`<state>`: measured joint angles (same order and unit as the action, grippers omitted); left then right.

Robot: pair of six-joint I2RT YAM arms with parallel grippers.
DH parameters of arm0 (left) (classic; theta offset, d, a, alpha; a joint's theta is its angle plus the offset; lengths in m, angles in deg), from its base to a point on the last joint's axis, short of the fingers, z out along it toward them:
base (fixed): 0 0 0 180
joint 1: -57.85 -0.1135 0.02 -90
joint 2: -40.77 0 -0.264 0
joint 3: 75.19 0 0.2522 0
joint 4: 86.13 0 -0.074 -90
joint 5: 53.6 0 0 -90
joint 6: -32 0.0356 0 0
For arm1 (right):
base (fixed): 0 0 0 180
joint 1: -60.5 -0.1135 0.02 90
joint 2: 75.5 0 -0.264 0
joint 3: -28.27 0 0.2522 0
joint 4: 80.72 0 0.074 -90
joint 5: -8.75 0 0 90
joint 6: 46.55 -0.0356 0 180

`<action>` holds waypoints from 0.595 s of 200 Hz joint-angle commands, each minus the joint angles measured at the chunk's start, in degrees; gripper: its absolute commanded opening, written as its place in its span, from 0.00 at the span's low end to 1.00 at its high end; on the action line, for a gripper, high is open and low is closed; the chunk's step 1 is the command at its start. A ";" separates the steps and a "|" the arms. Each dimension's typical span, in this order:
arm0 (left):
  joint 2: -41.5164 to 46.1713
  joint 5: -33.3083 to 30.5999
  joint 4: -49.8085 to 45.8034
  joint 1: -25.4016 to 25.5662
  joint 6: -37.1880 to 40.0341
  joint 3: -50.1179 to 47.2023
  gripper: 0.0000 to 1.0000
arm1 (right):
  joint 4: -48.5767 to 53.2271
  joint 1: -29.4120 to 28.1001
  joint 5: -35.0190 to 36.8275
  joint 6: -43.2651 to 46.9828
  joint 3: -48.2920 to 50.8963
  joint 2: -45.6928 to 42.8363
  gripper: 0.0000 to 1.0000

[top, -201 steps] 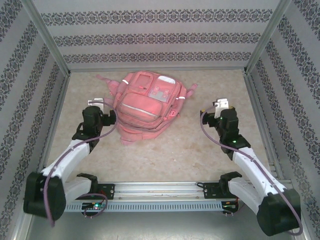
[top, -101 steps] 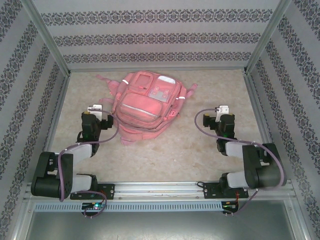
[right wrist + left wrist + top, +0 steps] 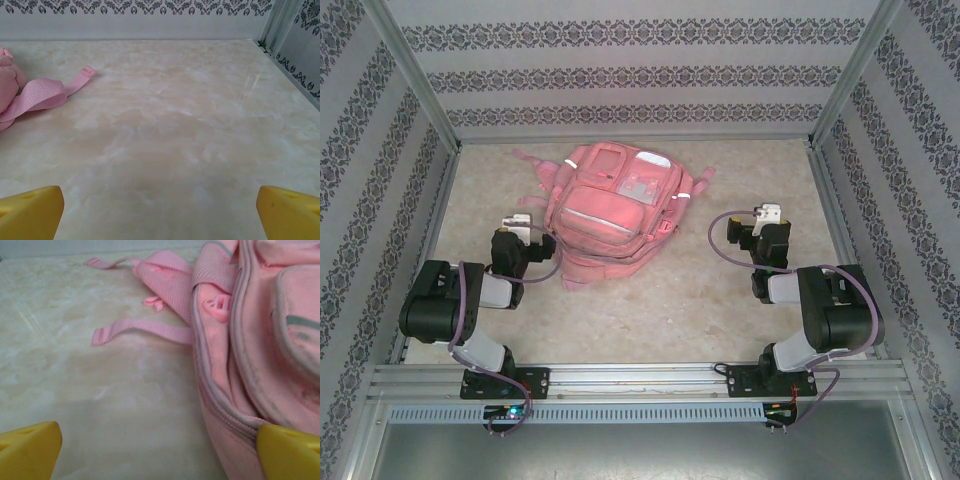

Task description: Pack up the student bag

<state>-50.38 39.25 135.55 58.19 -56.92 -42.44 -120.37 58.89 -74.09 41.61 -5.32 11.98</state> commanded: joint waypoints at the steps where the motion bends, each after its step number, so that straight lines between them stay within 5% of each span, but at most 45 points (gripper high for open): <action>1: 0.46 1.48 -0.20 -0.60 -0.05 2.28 0.99 | -1.79 0.29 0.98 -1.32 -0.91 -0.30 0.98; 119: -0.08 -0.32 -1.13 -0.60 -0.64 3.25 0.99 | -0.76 0.20 -2.06 -0.37 -1.70 0.06 0.98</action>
<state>-50.38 38.99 134.66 58.14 -56.98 -40.06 -120.31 58.89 -74.90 41.67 -5.72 12.00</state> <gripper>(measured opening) 0.993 0.982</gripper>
